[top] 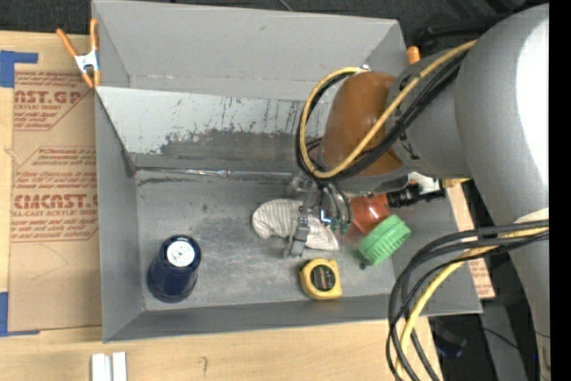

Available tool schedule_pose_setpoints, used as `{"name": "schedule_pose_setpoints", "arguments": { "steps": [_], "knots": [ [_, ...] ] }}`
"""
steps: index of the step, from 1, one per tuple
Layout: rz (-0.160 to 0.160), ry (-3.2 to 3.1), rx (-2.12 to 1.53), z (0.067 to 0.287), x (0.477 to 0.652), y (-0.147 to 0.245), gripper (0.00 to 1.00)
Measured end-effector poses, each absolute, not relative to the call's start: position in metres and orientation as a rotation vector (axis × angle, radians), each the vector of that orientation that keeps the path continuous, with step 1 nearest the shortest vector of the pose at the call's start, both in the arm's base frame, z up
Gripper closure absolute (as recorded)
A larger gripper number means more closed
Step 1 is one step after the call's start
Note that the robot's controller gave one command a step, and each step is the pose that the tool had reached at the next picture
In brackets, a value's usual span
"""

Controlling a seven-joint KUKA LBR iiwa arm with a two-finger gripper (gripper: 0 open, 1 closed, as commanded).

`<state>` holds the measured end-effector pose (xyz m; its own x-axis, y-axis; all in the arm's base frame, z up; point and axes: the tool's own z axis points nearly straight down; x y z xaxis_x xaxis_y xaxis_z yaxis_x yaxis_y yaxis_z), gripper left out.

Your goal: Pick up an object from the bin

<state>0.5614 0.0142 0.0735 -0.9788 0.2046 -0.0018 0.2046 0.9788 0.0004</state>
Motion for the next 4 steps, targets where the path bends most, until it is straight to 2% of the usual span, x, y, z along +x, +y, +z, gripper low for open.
{"name": "schedule_pose_setpoints", "arguments": {
  "steps": [1,3,4],
  "knots": [
    [0.0,3.079,0.618,0.07,0.552,0.005,1.0],
    [-0.002,3.086,0.62,0.076,0.55,0.005,1.0],
    [-0.002,3.089,0.621,0.1,0.549,0.005,1.0]
  ]
}}
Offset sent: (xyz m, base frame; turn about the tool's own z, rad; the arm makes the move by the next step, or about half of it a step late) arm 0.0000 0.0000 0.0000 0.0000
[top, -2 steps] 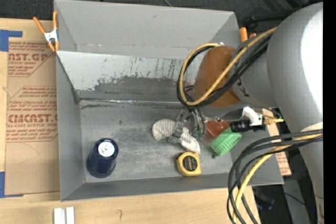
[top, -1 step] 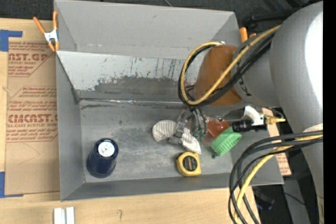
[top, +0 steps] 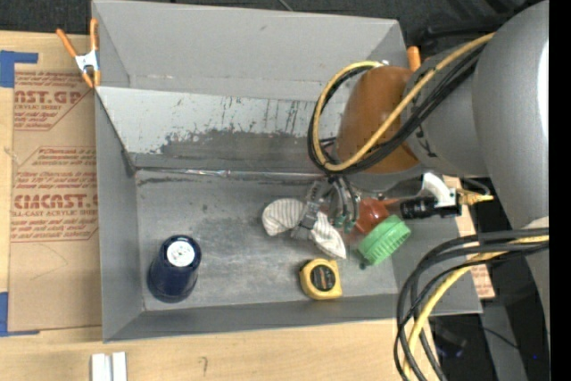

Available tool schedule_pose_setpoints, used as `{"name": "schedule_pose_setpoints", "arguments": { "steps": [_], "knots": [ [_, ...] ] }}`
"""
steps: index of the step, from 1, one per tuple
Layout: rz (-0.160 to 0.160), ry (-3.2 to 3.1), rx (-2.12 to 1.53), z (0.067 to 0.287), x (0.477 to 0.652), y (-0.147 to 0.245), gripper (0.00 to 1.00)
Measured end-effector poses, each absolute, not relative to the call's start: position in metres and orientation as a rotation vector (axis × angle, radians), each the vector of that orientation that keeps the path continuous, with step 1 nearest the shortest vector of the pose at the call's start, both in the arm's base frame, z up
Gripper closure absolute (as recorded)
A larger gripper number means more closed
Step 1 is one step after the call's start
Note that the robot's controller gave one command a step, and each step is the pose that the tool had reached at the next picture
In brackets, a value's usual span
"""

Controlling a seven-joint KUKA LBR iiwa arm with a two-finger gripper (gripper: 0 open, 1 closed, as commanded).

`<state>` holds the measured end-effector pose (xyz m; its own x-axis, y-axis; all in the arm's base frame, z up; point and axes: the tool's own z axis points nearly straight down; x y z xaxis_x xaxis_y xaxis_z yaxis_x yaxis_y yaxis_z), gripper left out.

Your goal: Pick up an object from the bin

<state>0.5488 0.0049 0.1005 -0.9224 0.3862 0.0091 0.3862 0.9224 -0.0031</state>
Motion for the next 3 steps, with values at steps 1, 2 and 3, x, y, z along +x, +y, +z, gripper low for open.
{"name": "schedule_pose_setpoints", "arguments": {
  "steps": [1,2,3],
  "knots": [
    [0.001,-3.075,-0.618,0.123,0.55,0.005,1.0],
    [-0.001,-3.079,-0.618,0.145,0.551,0.005,1.0],
    [-0.002,-3.084,-0.618,0.16,0.552,0.005,1.0]
  ]
}}
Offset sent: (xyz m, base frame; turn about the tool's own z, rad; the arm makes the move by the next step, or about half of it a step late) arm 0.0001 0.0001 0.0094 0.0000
